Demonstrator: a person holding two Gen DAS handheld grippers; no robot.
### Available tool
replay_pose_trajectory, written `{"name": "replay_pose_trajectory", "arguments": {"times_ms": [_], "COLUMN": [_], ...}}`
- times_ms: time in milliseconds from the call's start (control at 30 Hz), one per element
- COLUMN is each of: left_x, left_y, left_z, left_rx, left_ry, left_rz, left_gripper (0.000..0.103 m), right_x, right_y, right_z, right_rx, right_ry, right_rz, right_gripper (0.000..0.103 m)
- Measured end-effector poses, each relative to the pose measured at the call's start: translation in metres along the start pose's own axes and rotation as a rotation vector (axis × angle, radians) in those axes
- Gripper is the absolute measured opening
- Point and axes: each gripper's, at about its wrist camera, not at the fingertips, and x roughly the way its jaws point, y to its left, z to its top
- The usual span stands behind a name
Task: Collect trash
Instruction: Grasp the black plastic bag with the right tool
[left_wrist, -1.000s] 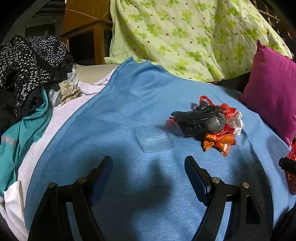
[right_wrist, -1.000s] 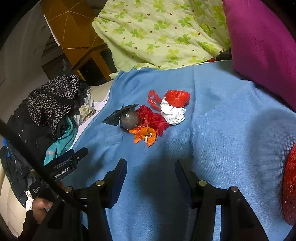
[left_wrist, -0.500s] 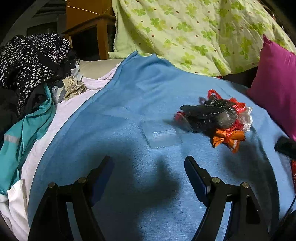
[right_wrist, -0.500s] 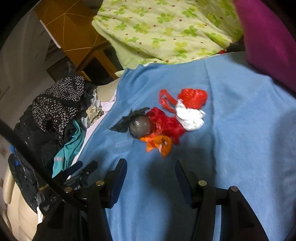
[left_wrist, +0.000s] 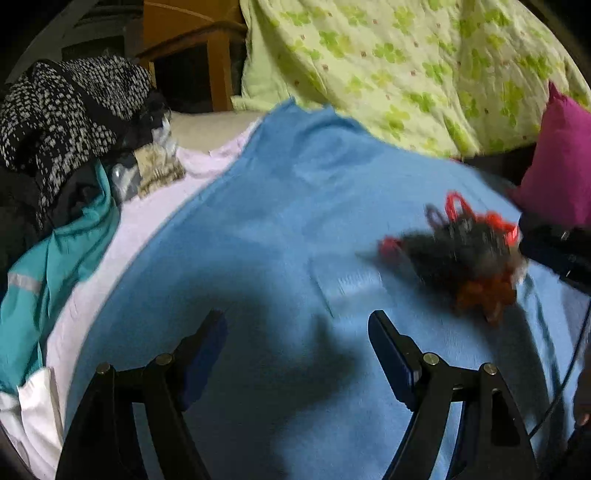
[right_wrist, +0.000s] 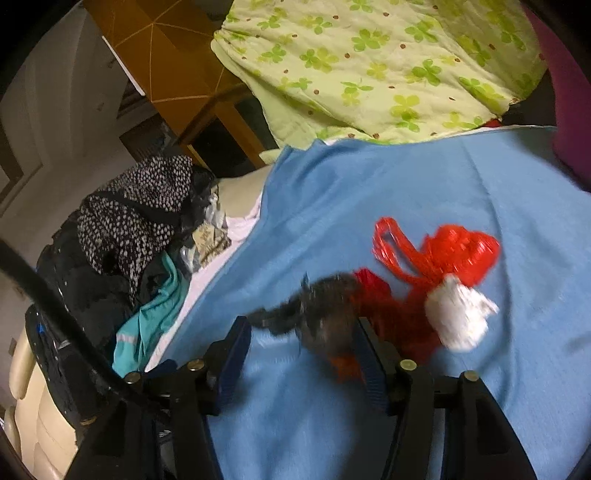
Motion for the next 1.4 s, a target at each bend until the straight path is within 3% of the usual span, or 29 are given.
{"name": "replay_pose_trajectory", "arguments": {"times_ms": [167, 367, 400, 500, 567, 800, 1100, 1233, 1400], "left_x": [0.006, 0.028, 0.032, 0.04, 0.042, 0.046, 0.058, 0.047, 0.023], "left_y": [0.012, 0.003, 0.001, -0.004, -0.006, -0.018, -0.027, -0.047, -0.067], "left_z": [0.026, 0.037, 0.037, 0.034, 0.032, 0.023, 0.019, 0.013, 0.005], "left_rx": [-0.018, 0.008, 0.017, 0.022, 0.012, 0.058, 0.023, 0.105, 0.197], "left_ry": [-0.094, -0.051, -0.039, -0.003, 0.013, 0.042, 0.11, 0.111, 0.106], "left_rz": [-0.048, -0.127, -0.132, -0.165, -0.196, -0.259, -0.423, -0.503, -0.64], "left_gripper": [0.081, 0.081, 0.081, 0.081, 0.081, 0.081, 0.081, 0.081, 0.081], "right_x": [0.023, 0.045, 0.048, 0.052, 0.049, 0.017, -0.046, -0.077, -0.108], "right_y": [-0.003, -0.005, -0.007, -0.009, -0.009, -0.005, -0.026, -0.047, -0.069], "right_z": [0.007, 0.002, -0.001, -0.006, -0.009, -0.014, -0.015, -0.024, -0.041], "right_rx": [-0.001, -0.022, -0.025, -0.034, -0.036, -0.035, 0.107, 0.219, 0.297], "right_ry": [0.023, 0.078, 0.094, 0.123, 0.114, 0.067, 0.03, -0.001, 0.003], "right_rz": [-0.008, -0.066, -0.078, -0.099, -0.11, -0.122, -0.094, -0.094, -0.167], "right_gripper": [0.062, 0.062, 0.06, 0.041, 0.039, 0.037, 0.037, 0.037, 0.037]}}
